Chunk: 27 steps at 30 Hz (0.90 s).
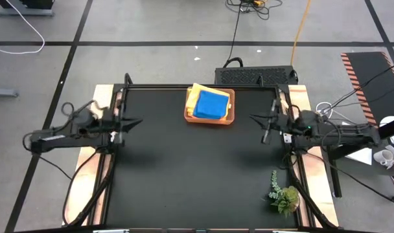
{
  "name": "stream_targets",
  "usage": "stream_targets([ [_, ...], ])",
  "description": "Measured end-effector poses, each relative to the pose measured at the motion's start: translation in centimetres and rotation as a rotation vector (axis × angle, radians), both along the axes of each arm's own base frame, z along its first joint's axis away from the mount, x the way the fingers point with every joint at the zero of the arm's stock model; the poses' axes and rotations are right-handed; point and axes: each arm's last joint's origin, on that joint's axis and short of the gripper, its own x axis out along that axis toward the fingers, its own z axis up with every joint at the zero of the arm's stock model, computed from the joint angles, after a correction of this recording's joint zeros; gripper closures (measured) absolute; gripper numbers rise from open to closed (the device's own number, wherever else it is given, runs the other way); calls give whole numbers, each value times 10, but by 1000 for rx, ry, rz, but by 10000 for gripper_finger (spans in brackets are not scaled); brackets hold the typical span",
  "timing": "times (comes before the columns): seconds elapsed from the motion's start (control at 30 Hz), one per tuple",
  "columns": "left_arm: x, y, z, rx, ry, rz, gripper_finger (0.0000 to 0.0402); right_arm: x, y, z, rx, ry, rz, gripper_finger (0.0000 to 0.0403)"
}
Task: Fold microfiber towels
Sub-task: Return to Home Position
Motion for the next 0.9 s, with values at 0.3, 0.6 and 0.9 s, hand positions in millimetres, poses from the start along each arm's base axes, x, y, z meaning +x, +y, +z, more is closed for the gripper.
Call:
stream_targets([
  [0.3, -7, -7, -60, 75, 101, -52, 398, -22, 9, -47, -7, -65, 102, 402],
  [0.6, 12, -7, -119, 64, 261, -82, 399, -21, 13, -84, -22, -8, 218, 402],
  [0.9, 15, -6, -123, 74, 249, -73, 399, -20, 12, -97, 126, 102, 210, 403],
])
